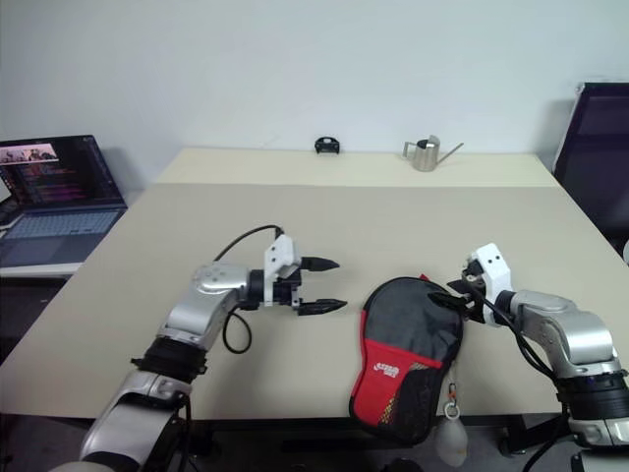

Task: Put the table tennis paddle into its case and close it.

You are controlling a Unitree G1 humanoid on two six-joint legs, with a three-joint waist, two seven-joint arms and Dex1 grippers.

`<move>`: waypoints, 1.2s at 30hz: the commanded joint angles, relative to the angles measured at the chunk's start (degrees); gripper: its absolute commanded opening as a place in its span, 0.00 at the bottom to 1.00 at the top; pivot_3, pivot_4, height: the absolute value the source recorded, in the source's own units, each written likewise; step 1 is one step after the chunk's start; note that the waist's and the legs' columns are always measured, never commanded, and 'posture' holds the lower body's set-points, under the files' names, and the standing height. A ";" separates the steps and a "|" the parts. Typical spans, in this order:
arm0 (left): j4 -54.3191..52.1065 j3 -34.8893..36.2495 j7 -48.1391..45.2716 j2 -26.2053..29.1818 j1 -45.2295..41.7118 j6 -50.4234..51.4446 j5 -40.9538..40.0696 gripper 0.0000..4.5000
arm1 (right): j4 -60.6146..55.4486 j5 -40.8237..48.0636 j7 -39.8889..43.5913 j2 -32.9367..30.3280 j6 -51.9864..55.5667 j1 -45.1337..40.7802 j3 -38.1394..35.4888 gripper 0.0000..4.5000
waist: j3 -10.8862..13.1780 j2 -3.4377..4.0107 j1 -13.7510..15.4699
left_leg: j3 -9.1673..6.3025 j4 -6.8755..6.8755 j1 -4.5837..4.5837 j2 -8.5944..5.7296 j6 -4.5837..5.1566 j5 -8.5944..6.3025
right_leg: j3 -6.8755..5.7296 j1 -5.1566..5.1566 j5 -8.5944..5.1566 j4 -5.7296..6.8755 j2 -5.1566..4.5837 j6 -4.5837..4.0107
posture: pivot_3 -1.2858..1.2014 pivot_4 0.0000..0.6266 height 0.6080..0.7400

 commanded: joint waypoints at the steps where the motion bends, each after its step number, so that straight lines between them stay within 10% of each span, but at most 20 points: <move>1: -4.22 1.62 0.82 1.34 0.53 0.55 -1.07 1.00 | 5.23 -2.23 1.49 0.83 -2.44 -2.71 0.43 0.70 | 0.00 0.00 0.14 | 0.00 0.00 0.00 -0.02 0.00 0.00 | 0.00 0.00 0.00 0.00 -0.01 0.00 | 0.52 0.24 1.00; 6: -6.80 1.73 2.41 1.82 2.17 1.54 -1.16 1.00 | 12.00 -4.51 2.69 2.91 -3.20 -4.98 1.31 0.61 | 0.00 0.01 0.21 | -0.01 0.00 -0.01 0.01 0.00 0.00 | -0.01 0.00 0.01 0.00 -0.23 -0.01 | 0.52 0.24 1.00; 15: -8.56 2.12 3.72 3.33 3.57 2.32 -1.09 1.00 | 16.54 -7.06 6.19 4.19 -3.30 -8.61 2.70 0.00 | -0.01 0.01 -0.13 | 0.01 0.02 0.08 0.02 0.00 0.00 | 0.01 0.01 0.01 0.10 -0.24 -0.02 | 0.52 0.24 1.00; 36: -10.69 2.22 5.03 4.46 5.28 2.85 -1.19 1.00 | 37.49 -16.33 8.57 18.40 -17.30 -31.48 6.49 0.00 | 0.06 0.07 -2.34 | 0.16 -0.06 0.27 0.15 0.00 0.00 | 0.12 0.02 0.10 0.14 -0.19 -0.16 | 0.52 0.24 1.00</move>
